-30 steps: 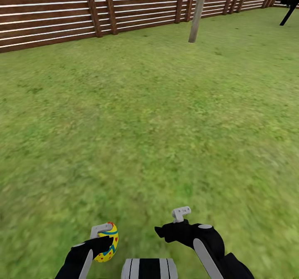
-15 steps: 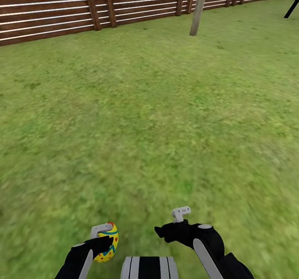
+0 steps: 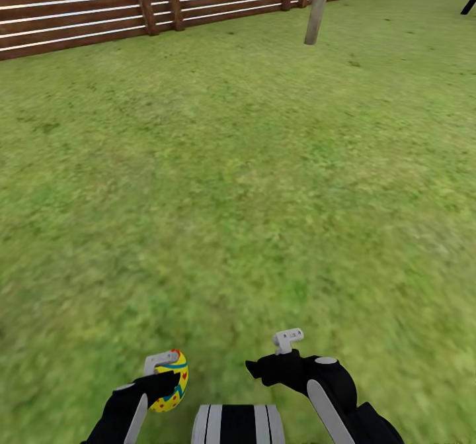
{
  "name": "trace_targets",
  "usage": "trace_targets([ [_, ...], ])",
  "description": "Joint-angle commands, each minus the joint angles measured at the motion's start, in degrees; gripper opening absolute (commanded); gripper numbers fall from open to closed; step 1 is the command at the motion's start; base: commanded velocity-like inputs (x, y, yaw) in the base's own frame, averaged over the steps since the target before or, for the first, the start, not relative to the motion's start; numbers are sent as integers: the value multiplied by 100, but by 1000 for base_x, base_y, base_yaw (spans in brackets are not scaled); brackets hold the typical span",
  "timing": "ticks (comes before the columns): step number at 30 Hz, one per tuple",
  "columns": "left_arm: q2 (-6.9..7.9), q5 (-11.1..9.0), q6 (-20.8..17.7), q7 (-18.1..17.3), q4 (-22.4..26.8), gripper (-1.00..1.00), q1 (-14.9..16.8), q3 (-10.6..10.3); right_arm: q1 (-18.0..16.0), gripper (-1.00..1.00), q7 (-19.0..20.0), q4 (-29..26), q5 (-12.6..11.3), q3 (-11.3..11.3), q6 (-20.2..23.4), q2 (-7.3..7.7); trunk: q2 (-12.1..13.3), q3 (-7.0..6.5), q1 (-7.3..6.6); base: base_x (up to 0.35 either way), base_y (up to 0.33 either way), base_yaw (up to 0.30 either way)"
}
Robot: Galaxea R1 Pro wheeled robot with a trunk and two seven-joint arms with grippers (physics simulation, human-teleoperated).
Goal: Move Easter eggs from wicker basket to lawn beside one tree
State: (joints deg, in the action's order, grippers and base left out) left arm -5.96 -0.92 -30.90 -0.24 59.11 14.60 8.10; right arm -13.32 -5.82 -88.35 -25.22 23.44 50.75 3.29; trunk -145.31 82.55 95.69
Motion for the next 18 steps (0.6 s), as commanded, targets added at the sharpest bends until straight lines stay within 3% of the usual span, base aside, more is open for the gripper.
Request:
trace_targets([
  [1,-4,13,-32,-2,-145,-100,-1,16,-4,100,-60,-6,-57,11,14,5,-1,4,1,0,0,0],
  [13,-4,-4,-39,-37,-151,-100,-1,17,-4,100,-60,-6,-54,11,14,7,-1,4,1,0,0,0],
  [18,-5,-4,-39,-31,-154,-100,-1,20,-4,100,-60,-7,-53,11,14,5,-5,71,9,0,0,0],
])
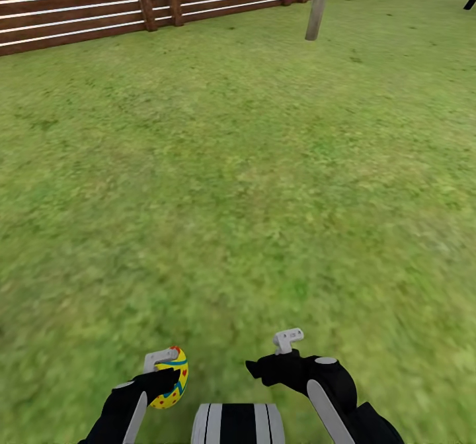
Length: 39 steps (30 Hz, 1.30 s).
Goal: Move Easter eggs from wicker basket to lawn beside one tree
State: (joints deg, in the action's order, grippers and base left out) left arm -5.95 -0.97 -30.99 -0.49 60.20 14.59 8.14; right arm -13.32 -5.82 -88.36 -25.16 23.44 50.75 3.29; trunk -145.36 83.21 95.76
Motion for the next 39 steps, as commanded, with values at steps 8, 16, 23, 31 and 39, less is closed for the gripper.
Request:
trace_targets([
  [8,-6,-1,-27,-4,-259,100,0,19,-4,100,-60,-6,-60,11,14,5,-1,4,2,0,0,0],
  [16,-8,-1,-30,-4,-255,100,0,19,-4,100,-60,-6,-67,11,14,5,-1,4,2,0,0,0],
  [23,-6,-6,-36,5,-254,100,3,21,-4,100,-60,-6,-62,11,14,6,3,-62,-6,0,0,0],
  [31,-7,1,-39,18,-254,100,0,13,-4,100,-60,-7,-60,11,14,14,14,-240,-27,0,0,0],
  [39,-9,1,-39,14,-254,100,0,12,-4,100,-60,-8,-60,11,14,19,24,-417,-47,0,0,0],
])
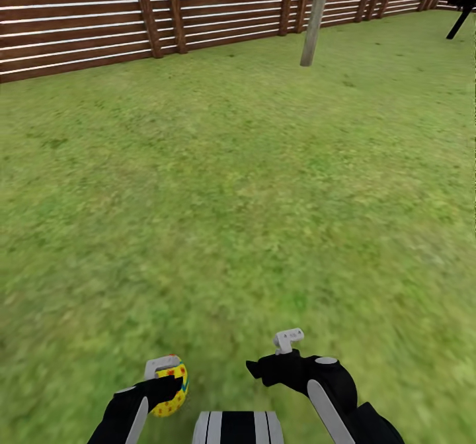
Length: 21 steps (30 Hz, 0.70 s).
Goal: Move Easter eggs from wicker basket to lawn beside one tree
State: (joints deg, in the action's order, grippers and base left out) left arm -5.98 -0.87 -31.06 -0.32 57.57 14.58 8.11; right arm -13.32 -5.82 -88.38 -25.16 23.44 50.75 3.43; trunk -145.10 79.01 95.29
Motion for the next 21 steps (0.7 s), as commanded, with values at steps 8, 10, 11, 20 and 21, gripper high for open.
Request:
trace_targets([
  [8,-5,-9,-31,-12,8,100,1,15,-4,100,-60,-4,-60,11,14,5,9,-174,-21,0,0,0],
  [10,-3,-9,-31,-12,8,100,1,15,-4,100,-60,-4,-59,11,14,3,12,-218,-27,0,0,0],
  [11,-5,-9,-31,-12,8,100,1,15,-4,100,-60,-4,-63,11,14,2,13,-240,-29,0,0,0],
  [20,-6,-9,-31,5,8,100,1,15,-4,100,-59,-12,-60,11,14,14,25,-440,-52,0,0,0],
  [21,-5,-9,-31,5,8,100,1,15,-4,100,-59,-12,-60,11,14,18,27,-462,-55,0,0,0],
])
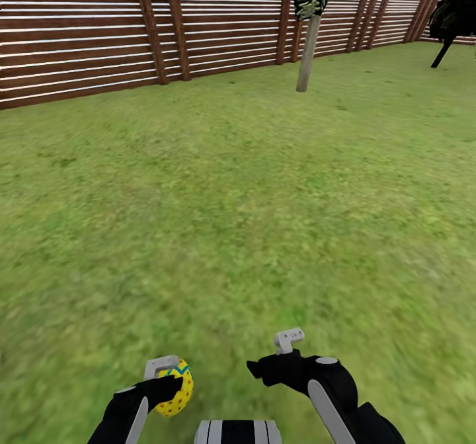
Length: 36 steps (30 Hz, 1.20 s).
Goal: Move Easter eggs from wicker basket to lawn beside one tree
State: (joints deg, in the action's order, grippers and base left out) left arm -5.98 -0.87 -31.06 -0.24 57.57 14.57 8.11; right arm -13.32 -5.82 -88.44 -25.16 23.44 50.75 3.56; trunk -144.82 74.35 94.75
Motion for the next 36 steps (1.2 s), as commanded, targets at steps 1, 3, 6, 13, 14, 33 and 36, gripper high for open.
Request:
trace_targets([
  [1,-4,-9,-31,-1,8,100,2,15,-4,100,-60,-6,-58,11,14,11,0,-19,-3,0,0,0],
  [3,-4,-9,-31,4,8,100,2,15,-4,100,-60,-7,-55,11,14,23,2,-63,-9,0,0,0],
  [6,-6,-9,-31,6,8,100,2,15,-4,100,-60,-7,-60,3,9,26,6,-129,-16,0,0,0],
  [13,-6,-1,-31,15,8,100,4,15,-4,100,-64,-62,-57,-17,20,-13,16,-284,-34,0,0,0],
  [14,-7,-1,-31,15,8,100,3,15,-4,100,-65,-65,-54,-16,21,-15,17,-307,-37,0,0,0],
  [33,-8,-5,-31,16,3,100,4,15,-4,100,-64,-75,-70,-8,23,-16,43,-728,-86,0,0,0],
  [36,-8,-8,-32,16,2,100,4,15,-4,100,-65,-76,-62,-4,23,-19,47,-794,-94,0,0,0],
])
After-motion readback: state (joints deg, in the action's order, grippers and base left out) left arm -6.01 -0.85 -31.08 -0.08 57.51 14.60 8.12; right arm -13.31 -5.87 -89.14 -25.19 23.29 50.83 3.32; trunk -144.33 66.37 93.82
